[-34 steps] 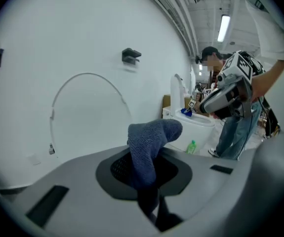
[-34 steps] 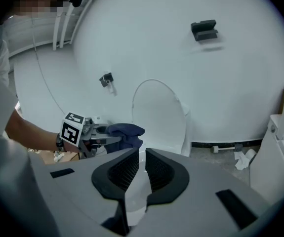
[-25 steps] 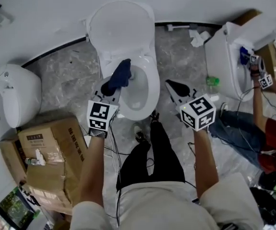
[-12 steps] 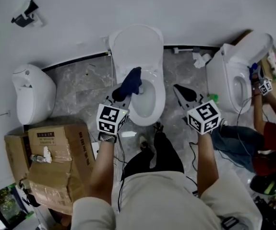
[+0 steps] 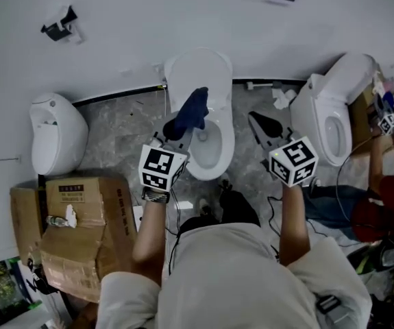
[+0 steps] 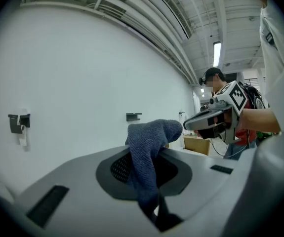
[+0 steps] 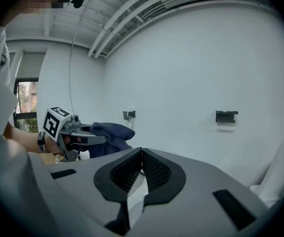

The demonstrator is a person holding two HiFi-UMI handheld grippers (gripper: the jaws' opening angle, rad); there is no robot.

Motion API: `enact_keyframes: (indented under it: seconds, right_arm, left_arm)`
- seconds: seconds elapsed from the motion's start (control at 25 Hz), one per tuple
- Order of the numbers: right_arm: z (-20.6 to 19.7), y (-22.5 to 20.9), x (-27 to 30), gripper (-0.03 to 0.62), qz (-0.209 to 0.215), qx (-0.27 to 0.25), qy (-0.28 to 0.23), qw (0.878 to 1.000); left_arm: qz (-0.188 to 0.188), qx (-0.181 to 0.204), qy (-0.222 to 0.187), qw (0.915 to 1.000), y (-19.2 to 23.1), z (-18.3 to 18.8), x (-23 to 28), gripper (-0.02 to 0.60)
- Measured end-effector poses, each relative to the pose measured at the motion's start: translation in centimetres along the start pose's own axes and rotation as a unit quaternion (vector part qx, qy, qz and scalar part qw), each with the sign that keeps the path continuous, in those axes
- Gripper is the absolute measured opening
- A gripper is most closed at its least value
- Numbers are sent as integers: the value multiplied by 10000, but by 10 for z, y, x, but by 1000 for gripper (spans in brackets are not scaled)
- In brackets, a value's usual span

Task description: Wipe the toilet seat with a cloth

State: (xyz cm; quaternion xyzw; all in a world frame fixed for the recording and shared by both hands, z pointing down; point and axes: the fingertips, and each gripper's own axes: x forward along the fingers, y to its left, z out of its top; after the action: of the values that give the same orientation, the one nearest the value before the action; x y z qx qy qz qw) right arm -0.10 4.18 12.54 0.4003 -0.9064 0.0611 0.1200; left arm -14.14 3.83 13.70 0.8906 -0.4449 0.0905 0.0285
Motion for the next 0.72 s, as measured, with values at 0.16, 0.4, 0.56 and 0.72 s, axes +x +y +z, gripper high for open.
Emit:
enact_keyframes:
  seconds: [0.16,0.4,0.56,0.72]
  right_arm:
    - [30,10,-14,29,65,-306,-195,9993]
    - [76,18,-33,29,76,-655,-610,9960]
    - [98,22,-45,29,50,-746,-875,9934]
    - [114,29,-57,28,-34,-959,-1072,9896]
  left_arm:
    - [135,237,-226,9994,-6,27,-14,41]
    - [340,331,-458,9978,-12,65,-30,41]
    - [258,571,-662,9958,-20,94,-39,41]
    - [291,635,-984,9927,-27,118,-54,42]
